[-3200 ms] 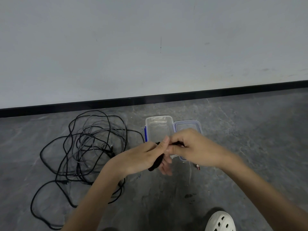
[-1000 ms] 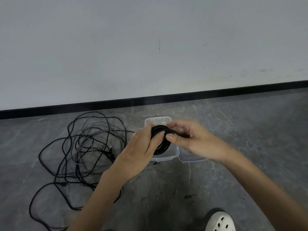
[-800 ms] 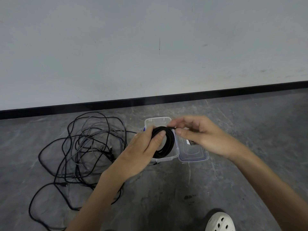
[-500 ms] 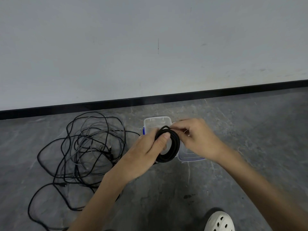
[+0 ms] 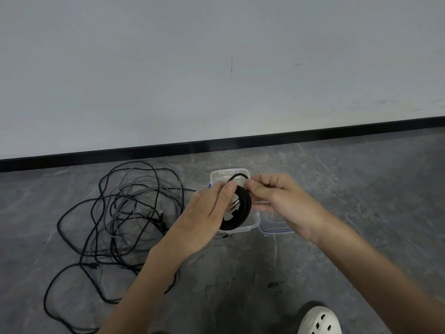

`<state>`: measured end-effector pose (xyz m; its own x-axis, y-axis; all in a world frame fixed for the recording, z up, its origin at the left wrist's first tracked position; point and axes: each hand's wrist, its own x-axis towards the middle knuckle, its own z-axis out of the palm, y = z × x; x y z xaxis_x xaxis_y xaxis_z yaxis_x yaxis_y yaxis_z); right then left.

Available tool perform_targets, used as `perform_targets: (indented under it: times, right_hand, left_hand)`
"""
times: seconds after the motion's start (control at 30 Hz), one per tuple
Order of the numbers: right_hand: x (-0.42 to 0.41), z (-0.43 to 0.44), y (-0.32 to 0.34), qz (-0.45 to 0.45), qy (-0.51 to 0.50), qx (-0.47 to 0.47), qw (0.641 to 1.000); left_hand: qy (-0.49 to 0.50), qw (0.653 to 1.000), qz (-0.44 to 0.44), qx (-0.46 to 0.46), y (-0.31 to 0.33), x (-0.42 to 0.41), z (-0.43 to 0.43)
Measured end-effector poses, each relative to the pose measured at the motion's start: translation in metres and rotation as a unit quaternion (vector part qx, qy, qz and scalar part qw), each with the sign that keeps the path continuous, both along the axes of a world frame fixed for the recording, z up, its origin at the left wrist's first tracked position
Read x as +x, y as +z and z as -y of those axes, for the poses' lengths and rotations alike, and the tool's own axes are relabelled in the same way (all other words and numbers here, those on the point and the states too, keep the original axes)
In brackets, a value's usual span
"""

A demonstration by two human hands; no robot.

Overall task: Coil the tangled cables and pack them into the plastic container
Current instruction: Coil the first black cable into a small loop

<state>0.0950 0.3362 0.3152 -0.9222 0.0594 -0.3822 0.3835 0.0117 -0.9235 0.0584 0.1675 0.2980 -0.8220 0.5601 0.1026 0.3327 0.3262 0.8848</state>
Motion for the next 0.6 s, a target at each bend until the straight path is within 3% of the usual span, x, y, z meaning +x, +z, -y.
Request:
perform_targets:
  times: [0.47,0.6]
  right_hand:
    - [0.0045,0.0048,0.0031,0.072,-0.005,-0.078,0.994]
    - [0.0031,0.0084,0.0013,0.078,-0.034,-0.111,0.99]
  left_hand:
    - [0.005,1.0,0.01,0.024,-0.0016,0.0019,-0.0052]
    - [0.02,0.999,-0.024,0.015,-0.0031,0.002,-0.005]
